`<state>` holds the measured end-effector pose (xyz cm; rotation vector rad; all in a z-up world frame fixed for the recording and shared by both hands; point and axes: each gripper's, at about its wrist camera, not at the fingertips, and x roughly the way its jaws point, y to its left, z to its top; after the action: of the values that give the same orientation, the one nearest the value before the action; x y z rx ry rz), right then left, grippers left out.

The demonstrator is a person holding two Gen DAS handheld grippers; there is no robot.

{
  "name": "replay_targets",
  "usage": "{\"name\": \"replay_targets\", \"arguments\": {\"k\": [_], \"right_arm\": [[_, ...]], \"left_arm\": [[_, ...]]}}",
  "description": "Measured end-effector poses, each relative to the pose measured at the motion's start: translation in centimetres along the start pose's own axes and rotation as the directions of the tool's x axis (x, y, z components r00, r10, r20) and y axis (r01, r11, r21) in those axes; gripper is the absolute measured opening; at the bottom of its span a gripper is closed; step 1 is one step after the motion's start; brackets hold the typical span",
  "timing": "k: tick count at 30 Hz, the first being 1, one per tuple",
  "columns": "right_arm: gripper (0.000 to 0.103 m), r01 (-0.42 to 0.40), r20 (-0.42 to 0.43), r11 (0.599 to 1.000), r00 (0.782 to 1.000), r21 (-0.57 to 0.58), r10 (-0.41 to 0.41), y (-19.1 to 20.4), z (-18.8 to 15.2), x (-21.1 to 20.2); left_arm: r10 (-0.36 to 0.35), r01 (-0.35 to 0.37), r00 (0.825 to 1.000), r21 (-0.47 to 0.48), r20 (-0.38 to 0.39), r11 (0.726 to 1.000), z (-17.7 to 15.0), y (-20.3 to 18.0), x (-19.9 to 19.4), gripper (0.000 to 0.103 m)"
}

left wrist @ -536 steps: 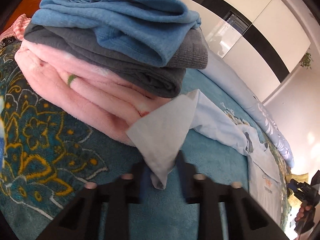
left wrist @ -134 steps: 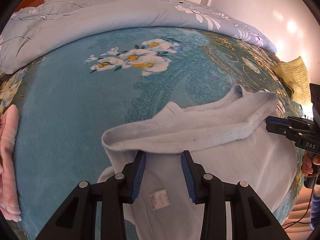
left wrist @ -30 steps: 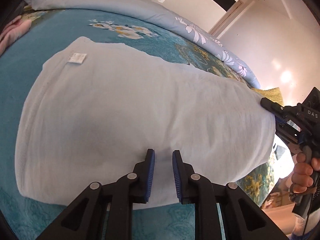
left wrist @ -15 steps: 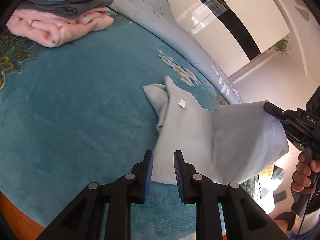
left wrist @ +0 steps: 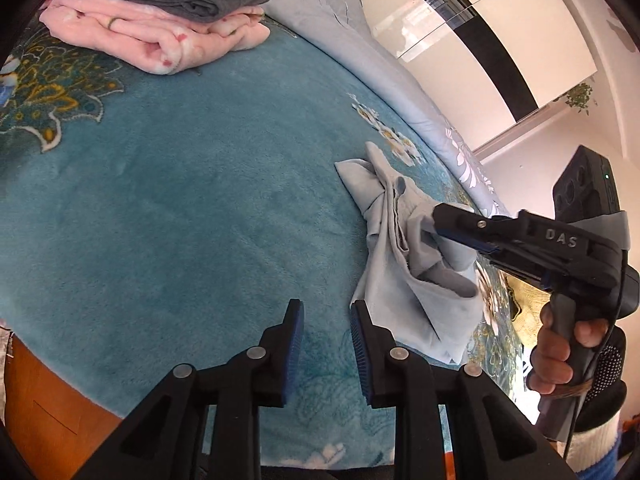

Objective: Fold clothes

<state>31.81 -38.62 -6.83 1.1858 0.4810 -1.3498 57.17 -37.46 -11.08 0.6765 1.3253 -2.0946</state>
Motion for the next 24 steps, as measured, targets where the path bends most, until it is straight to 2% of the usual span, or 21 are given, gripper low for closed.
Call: {"name": "replay_targets", "arguments": {"k": [2,7,9,13,15,19,22,24], "right_arm": [[0.016,-0.059,0.053,0.996,0.997,0.070,0.056,-1.5,-0.4,-2.3],[0.018,-0.023,0.150,0.994,0.989,0.106,0.007,-3.5,-3.3,-6.6],[0.027,-0.055,0.147,0.987,0.989,0.150,0.033,-4.9,-4.5,-6.8],[0.029,-0.149,0.148,0.954,0.982,0.261,0.113,-8.1,-5.7,-5.5],[0.031,-0.238,0.162,0.920,0.967,0.310,0.196,-9.3,-5.8,-4.6],[0.036,-0.354,0.205,0.845,0.934,0.401,0.294,-11.6,-5.3,-2.7],[0.037,-0.448,0.242,0.749,0.894,0.488,0.377,-13.7,-5.3,-1.1],[0.037,-0.478,0.262,0.687,0.878,0.548,0.402,-14.9,-5.5,-0.3]], "left_arm": [[-0.016,0.016,1.000,0.024,0.004,1.000,-0.1,-0.4,-1.3,0.029],[-0.094,0.093,0.996,0.103,0.010,0.990,0.1,-2.5,-3.9,0.045],[-0.139,0.139,0.990,0.120,-0.017,0.983,0.2,-4.0,-3.5,0.054],[-0.188,0.194,0.980,0.102,-0.066,0.976,0.2,-6.0,-0.3,0.058],[-0.184,0.189,0.979,0.059,-0.087,0.980,0.6,-6.5,1.9,0.058],[-0.174,0.172,0.975,-0.029,-0.139,0.985,1.0,-6.8,6.1,0.058],[-0.178,0.169,0.977,-0.080,-0.119,0.982,0.6,-5.9,6.9,0.056],[-0.179,0.167,0.978,-0.114,-0.107,0.979,0.3,-5.3,7.5,0.045]]}}
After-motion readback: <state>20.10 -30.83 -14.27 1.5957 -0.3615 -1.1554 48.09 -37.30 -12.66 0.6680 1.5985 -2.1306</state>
